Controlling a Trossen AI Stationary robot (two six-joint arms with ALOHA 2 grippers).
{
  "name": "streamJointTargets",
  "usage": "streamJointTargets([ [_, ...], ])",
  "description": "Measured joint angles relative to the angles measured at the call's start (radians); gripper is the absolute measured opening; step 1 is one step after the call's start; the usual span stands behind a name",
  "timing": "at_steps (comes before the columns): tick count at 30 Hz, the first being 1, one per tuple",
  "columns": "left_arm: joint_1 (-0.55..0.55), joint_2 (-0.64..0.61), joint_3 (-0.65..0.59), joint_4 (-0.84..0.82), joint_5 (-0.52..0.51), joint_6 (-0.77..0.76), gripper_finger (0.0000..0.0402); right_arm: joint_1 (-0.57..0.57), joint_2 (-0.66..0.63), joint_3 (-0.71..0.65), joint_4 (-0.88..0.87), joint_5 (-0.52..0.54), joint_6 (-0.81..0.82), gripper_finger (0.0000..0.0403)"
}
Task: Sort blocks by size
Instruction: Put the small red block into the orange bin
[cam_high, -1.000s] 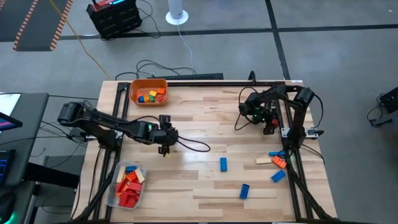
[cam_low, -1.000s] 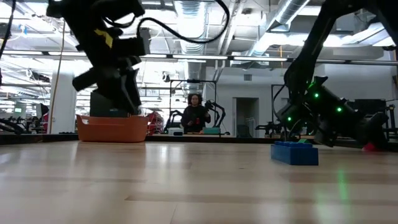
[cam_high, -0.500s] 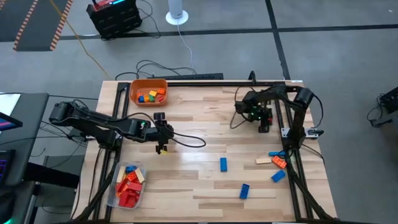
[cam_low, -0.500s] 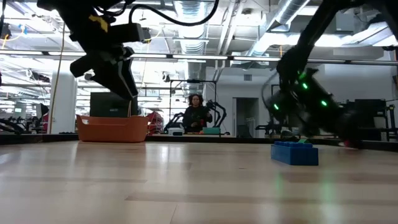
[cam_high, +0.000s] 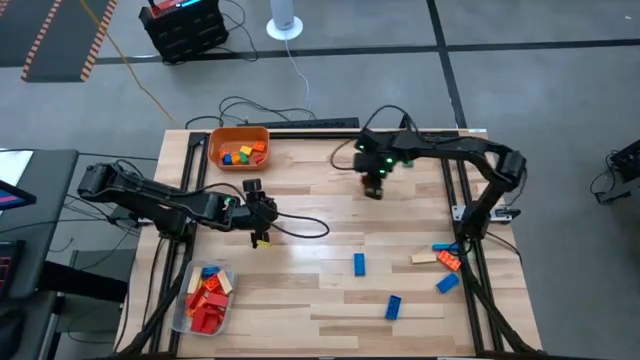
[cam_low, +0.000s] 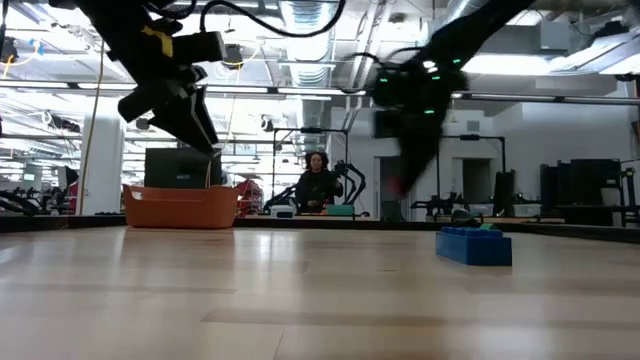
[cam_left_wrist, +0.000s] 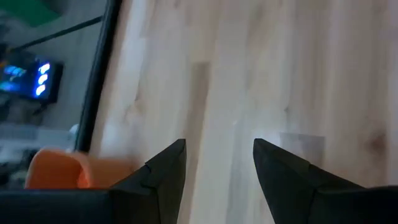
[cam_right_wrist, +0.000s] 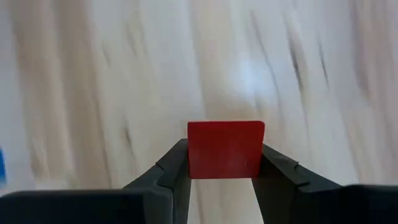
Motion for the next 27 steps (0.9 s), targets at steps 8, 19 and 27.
streamJointTargets([
  [8,-0.020,-0.086,0.000,-0.160,-0.246,-0.248,0.0181,0.103,0.255,0.313,0.247,-0.130,0.032,0.0157],
  [19,-0.022,-0.292,0.000,-0.343,-0.314,-0.476,0.0181,0.162,0.557,0.734,0.445,-0.145,0.169,0.0157],
  [27,-0.046,-0.320,0.000,-0.349,-0.312,-0.487,0.0181,0.152,0.745,1.008,0.508,-0.124,0.320,0.0157],
])
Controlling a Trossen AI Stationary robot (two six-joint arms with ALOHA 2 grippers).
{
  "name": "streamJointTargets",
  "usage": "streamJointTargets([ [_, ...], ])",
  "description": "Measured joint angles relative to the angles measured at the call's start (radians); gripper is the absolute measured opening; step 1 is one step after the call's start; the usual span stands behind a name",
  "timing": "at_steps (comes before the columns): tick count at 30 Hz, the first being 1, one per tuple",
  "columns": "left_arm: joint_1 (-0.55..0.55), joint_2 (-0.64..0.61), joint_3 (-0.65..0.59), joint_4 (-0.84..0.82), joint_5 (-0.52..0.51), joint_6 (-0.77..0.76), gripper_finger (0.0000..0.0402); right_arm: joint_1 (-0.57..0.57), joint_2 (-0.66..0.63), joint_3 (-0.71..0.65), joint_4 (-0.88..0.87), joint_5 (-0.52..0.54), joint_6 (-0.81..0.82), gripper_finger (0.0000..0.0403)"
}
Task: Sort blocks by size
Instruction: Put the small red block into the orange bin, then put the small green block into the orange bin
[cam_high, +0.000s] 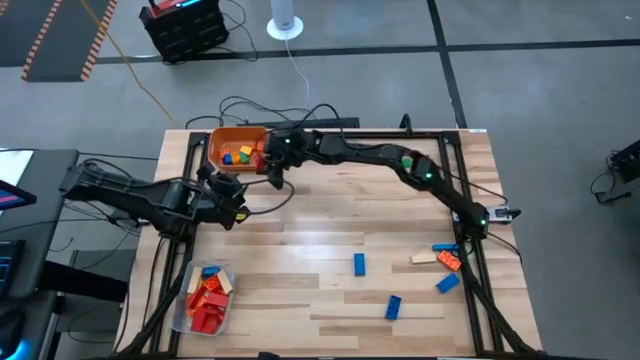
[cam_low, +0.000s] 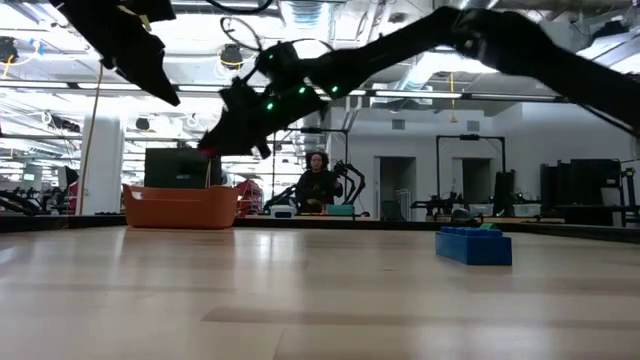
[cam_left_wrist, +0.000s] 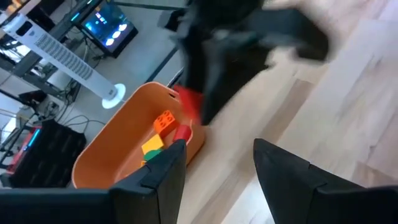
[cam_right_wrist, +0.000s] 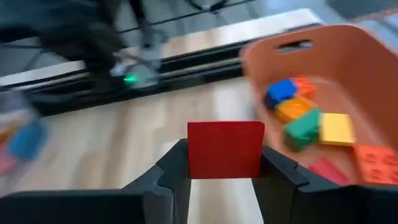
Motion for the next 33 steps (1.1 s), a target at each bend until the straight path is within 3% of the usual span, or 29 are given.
streamJointTargets([
  [6,-0.040,0.000,0.000,-0.005,-0.008,-0.051,0.0181,-0.019,0.128,0.173,0.002,0.082,0.050,0.0157],
  [14,-0.062,0.000,0.000,-0.009,-0.034,-0.074,0.0181,-0.038,0.142,0.161,0.053,0.199,0.049,0.0161],
  [20,-0.062,0.000,0.000,-0.007,-0.039,-0.073,0.0180,-0.055,0.143,0.161,0.076,0.201,0.063,0.0265],
  [23,-0.062,0.000,0.000,-0.007,-0.039,-0.076,0.0180,-0.067,0.143,0.161,0.068,0.192,0.079,0.0295],
  [27,-0.062,0.000,0.000,-0.008,-0.038,-0.076,0.0180,-0.069,0.141,0.161,0.017,0.115,0.081,0.0301],
  [33,-0.062,0.000,0.000,-0.008,-0.016,-0.074,0.0180,-0.027,0.042,0.160,-0.263,0.065,-0.051,0.0289],
])
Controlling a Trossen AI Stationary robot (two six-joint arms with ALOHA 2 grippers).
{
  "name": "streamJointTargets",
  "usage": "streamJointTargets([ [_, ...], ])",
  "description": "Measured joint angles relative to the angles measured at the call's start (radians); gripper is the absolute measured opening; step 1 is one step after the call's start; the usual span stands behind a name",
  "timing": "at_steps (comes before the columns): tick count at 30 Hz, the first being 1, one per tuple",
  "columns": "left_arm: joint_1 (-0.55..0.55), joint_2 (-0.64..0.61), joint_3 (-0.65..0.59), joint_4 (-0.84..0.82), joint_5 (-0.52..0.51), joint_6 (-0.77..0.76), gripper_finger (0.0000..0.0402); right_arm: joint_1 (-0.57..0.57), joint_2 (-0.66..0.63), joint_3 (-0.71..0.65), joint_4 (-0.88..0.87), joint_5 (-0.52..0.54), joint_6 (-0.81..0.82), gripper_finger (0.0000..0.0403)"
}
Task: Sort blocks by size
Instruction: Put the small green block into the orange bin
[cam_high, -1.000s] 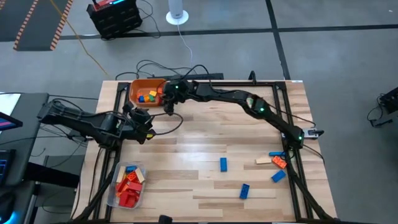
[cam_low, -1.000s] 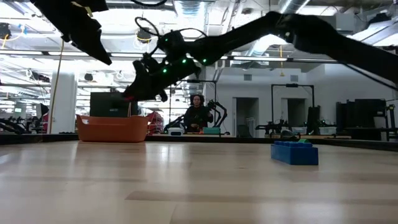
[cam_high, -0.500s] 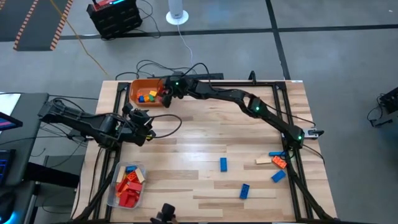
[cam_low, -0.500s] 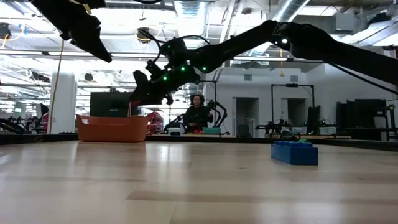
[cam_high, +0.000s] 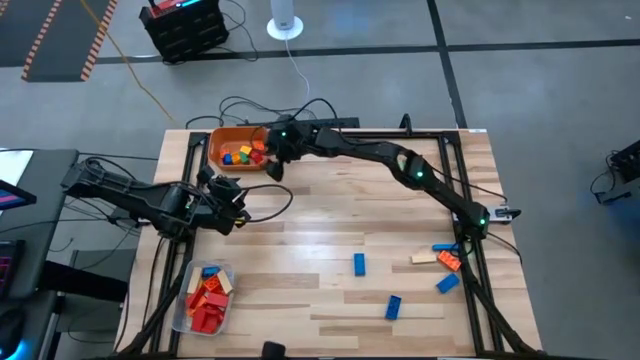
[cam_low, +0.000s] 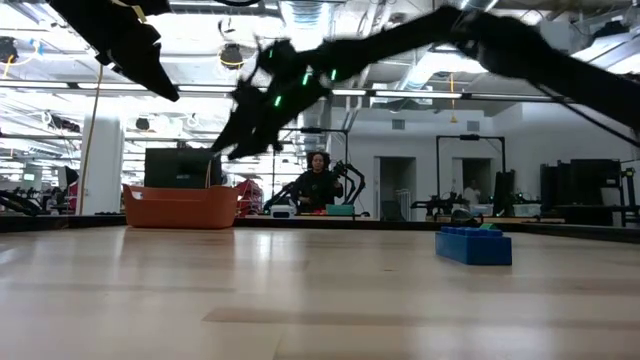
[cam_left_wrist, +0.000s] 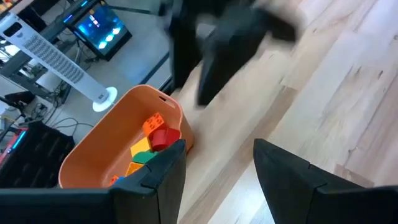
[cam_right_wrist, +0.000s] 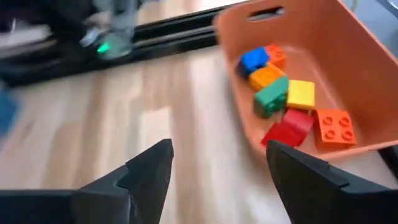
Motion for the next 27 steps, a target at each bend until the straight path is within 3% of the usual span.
streamJointTargets([
  [5,0.000,0.000,0.000,0.005,0.002,-0.003,0.0180,0.017,-0.098,0.003,-0.292,0.027,-0.153,0.0281],
  [12,0.000,0.000,0.000,0.005,0.047,-0.026,0.0180,-0.022,-0.125,-0.022,-0.644,0.035,-0.281,0.0281],
  [17,0.000,0.000,0.000,-0.011,0.050,-0.030,0.0180,-0.021,-0.125,-0.123,-0.666,0.065,-0.295,0.0281],
  [22,0.000,0.000,0.000,-0.039,0.070,-0.035,0.0180,-0.014,-0.176,-0.214,-0.712,0.274,-0.258,0.0281],
  [27,0.000,0.000,0.000,-0.075,0.070,-0.053,0.0180,-0.017,-0.334,-0.365,-0.722,0.360,-0.236,0.0281],
])
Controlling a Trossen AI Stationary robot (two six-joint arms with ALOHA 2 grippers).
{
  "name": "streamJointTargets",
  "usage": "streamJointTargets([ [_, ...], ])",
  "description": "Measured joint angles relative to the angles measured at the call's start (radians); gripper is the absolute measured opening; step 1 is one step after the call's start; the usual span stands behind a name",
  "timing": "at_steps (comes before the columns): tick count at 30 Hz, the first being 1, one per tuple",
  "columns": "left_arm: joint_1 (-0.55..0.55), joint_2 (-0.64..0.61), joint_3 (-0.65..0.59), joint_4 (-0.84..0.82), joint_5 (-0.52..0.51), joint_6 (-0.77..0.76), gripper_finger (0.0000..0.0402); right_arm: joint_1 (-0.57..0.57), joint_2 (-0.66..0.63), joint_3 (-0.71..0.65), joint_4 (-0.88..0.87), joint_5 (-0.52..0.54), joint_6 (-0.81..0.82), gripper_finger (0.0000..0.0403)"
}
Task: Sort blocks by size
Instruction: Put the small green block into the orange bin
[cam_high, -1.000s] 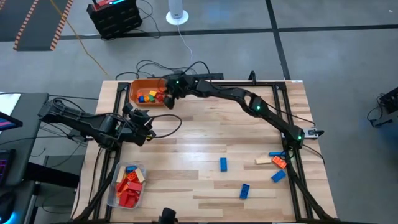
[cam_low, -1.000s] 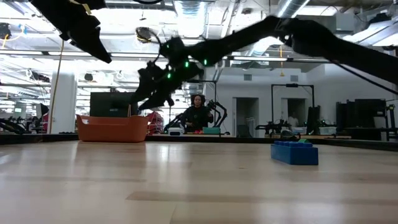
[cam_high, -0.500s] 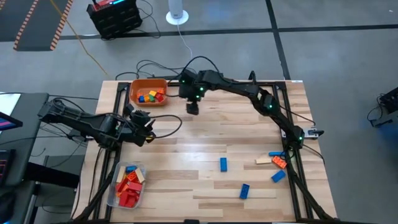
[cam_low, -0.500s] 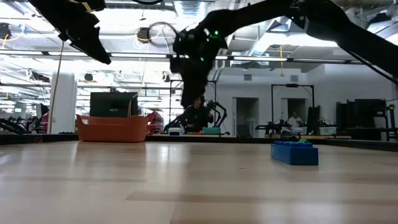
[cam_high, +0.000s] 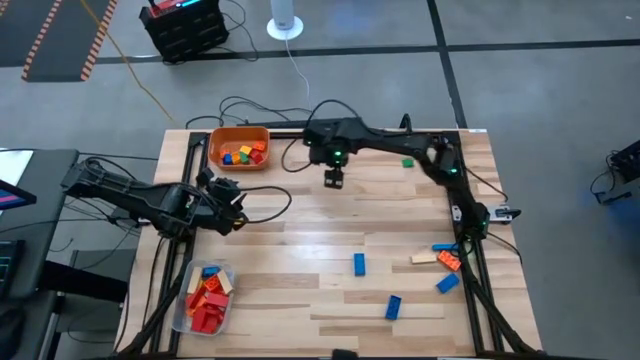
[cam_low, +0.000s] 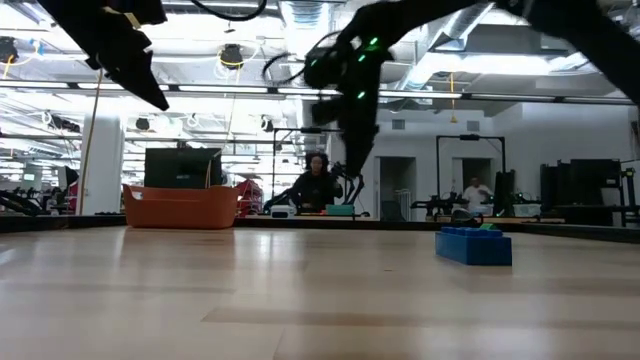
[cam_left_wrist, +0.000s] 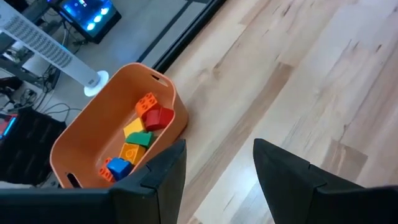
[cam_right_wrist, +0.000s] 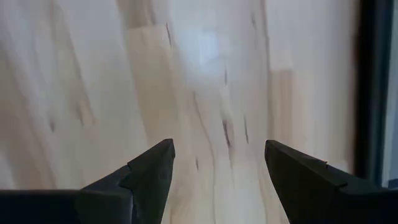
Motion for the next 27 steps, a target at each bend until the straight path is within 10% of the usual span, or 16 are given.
streamJointTargets([
  [16,0.000,0.000,0.000,-0.001,0.002,0.008,0.0180,-0.153,-0.494,-0.813,0.333,0.011,-0.283,0.0281],
  [27,0.000,0.000,0.000,0.000,0.033,0.008,0.0180,-0.398,-0.500,-0.920,0.406,0.063,-0.309,0.0281],
])
